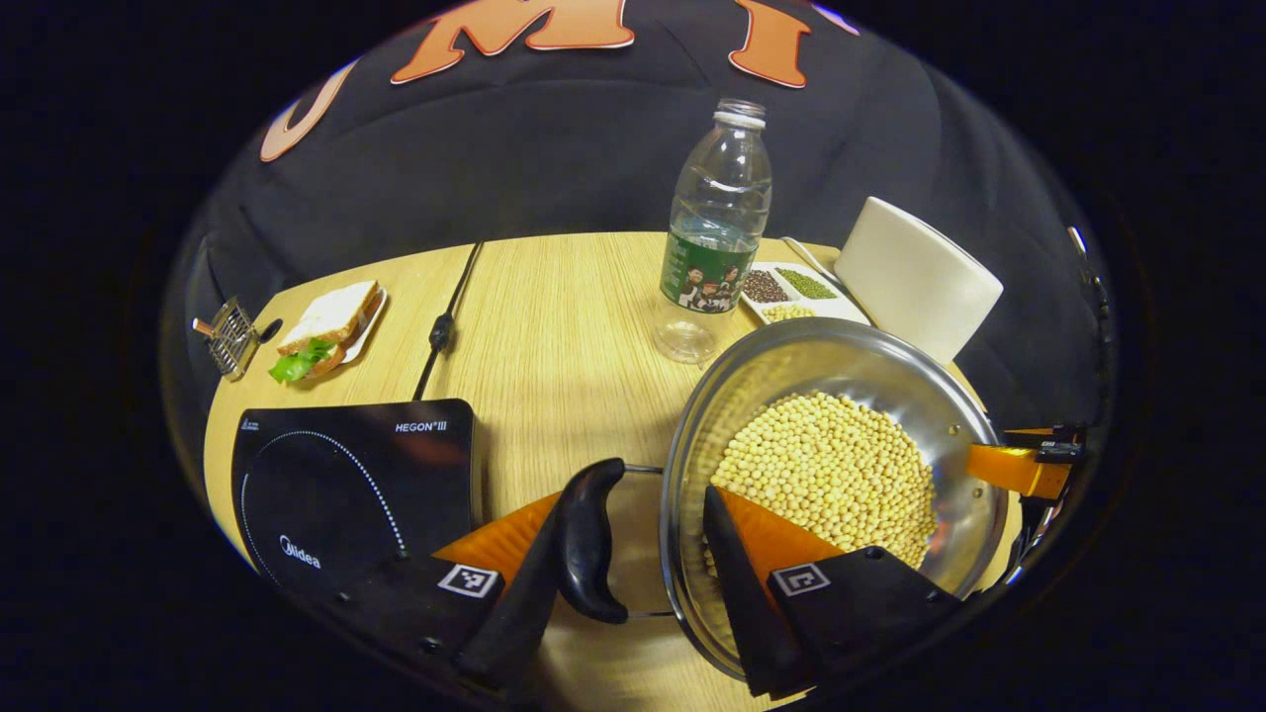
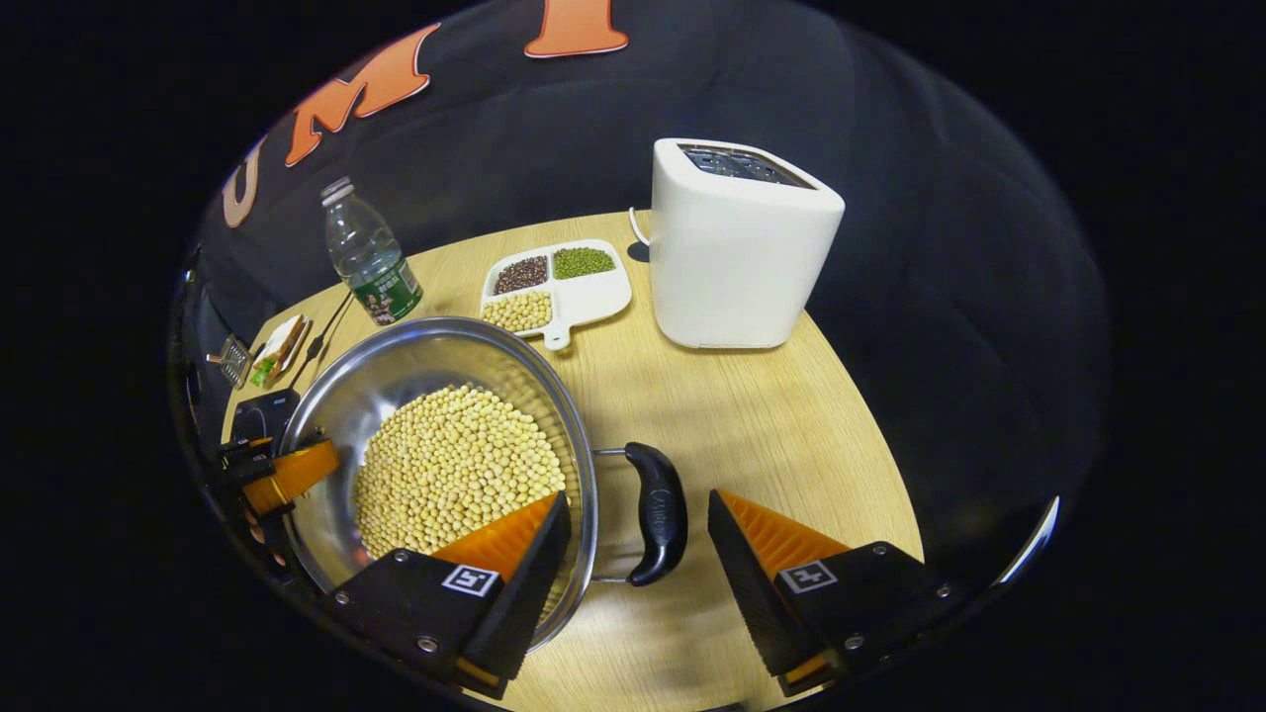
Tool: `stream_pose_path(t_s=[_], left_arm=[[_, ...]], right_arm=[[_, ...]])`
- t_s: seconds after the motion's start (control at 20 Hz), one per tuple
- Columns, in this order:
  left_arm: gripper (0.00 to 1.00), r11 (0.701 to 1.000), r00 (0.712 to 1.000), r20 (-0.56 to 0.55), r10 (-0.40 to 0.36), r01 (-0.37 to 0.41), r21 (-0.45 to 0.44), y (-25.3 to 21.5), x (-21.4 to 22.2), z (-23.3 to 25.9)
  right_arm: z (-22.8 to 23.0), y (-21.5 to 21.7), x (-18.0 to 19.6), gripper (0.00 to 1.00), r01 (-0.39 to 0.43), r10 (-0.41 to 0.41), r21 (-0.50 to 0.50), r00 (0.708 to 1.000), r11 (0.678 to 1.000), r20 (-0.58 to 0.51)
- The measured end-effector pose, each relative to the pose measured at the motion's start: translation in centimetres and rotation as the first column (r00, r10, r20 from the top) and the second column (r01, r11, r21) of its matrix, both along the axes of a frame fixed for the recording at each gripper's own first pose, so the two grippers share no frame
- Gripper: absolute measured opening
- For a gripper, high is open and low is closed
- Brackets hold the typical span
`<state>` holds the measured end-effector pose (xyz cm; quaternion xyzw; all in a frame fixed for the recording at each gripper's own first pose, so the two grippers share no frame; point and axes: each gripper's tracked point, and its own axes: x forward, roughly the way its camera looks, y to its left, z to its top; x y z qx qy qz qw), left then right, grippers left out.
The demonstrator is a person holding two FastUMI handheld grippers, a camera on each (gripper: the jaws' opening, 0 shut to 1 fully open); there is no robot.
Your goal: First push the handle of the pot to place it horizontally, then grasp the pot with both hands and set it on the induction cooktop.
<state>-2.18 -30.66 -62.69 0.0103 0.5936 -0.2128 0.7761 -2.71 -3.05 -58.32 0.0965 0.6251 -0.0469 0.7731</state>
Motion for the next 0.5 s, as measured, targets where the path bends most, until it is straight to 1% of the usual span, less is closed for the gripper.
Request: stream_pose_path(t_s=[0.05, 0.15, 0.2, 0.25, 0.3, 0.5], left_arm=[[0.82, 1.0, 1.0, 0.001, 0.008, -0.008, -0.001, -0.1, 0.2, -0.4], [0.81, 1.0, 1.0, 0.018, 0.014, -0.014, 0.002, -0.3, 0.8, -1.0], [0.8, 1.0, 0.999, 0.034, 0.01, -0.01, -0.001, -0.3, 1.0, -0.9], [0.82, 1.0, 0.999, 0.036, 0.005, -0.006, 0.002, -0.4, 1.1, -1.1], [0.81, 1.0, 0.999, 0.043, 0.003, -0.003, 0.001, -0.5, 1.3, -1.0], [0.81, 1.0, 0.998, 0.06, -0.01, 0.01, -0.002, -0.8, 1.6, -1.3]], right_arm=[[-0.4, 0.5, -0.2, 0.88, -0.008, 0.008, 0.011, 1.0, 1.0, -0.005], [-1.0, 0.5, -0.3, 0.88, -0.017, 0.018, 0.014, 1.0, 1.0, -0.005], [-1.1, 0.2, -0.5, 0.87, -0.011, 0.012, 0.01, 1.0, 1.0, -0.006], [-1.2, 0.3, -0.5, 0.86, -0.003, 0.004, 0.024, 1.0, 1.0, -0.008], [-1.3, 0.6, -0.5, 0.86, 0.001, -0.001, 0.03, 1.0, 1.0, -0.011], [-2.3, 1.6, -0.7, 0.78, -0.027, 0.028, 0.024, 0.999, 0.999, -0.027]])
